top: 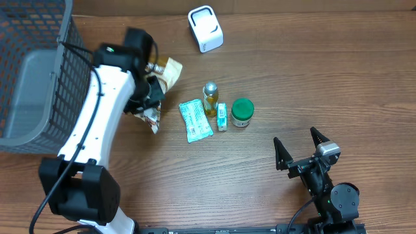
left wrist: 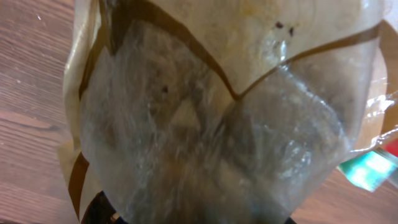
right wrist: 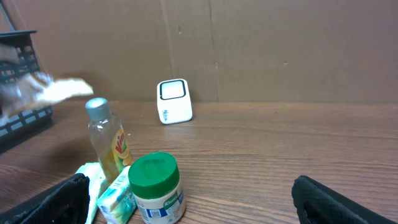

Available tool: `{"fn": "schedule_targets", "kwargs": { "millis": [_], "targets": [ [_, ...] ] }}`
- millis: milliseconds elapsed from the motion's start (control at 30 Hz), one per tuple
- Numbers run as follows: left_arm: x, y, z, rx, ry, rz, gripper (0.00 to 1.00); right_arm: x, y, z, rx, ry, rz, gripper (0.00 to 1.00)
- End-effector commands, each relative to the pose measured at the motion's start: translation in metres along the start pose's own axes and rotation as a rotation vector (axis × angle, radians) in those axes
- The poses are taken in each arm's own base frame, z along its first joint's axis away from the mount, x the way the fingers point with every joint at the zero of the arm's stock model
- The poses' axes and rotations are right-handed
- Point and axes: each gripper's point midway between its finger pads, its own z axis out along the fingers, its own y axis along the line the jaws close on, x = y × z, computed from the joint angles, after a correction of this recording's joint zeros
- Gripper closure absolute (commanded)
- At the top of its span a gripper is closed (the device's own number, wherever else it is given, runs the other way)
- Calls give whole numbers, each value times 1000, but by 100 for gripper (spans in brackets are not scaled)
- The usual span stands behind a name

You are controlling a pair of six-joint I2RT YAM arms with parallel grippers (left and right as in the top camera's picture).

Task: Scan the item barcode
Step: 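Lift the snack bag out of the basket toward the table center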

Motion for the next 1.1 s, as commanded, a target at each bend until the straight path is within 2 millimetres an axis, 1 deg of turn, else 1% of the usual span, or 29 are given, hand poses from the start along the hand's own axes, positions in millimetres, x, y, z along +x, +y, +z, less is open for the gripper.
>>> {"fn": "schedule_targets", "kwargs": {
  "millis": [0,133,200,333,533,600,633,667,700,733,767,800,867,967,1067],
  "targets": [
    [8,10,27,-90,-16,-66,96,2,0,0,3,-1,-5,0],
    [22,11,58,-101,11,-65,96,2,0,0,3,-1,-5,0],
    [26,14,66,-108,21,-64,96,2,0,0,3,-1,-5,0],
    [34,19,80,-120,37,-62,96,2,0,0,3,-1,-5,0],
    [41,18,98,-113,34,-48,96,2,0,0,3,-1,-5,0],
    [42,18,102,-111,32,-46,94,2,0,0,3,-1,-5,0],
    [42,18,103,-110,31,-46,89,2,0,0,3,-1,-5,0],
    [42,18,103,-109,30,-46,80,2,0,0,3,-1,-5,0],
    [42,18,103,-107,29,-47,62,2,0,0,3,-1,-5,0],
    [41,17,103,-106,28,-46,34,2,0,0,3,-1,-5,0],
    [42,16,103,-97,32,-32,13,2,0,0,3,-1,-5,0],
    [42,12,103,-79,37,-2,1,2,0,0,3,-1,-5,0],
    [37,0,96,-21,40,100,0,2,0,0,3,-1,-5,0],
    [30,-13,78,34,41,169,0,2,0,0,3,-1,-5,0],
    [23,-16,58,37,32,237,0,2,0,0,3,-1,-5,0]
  ]
}}
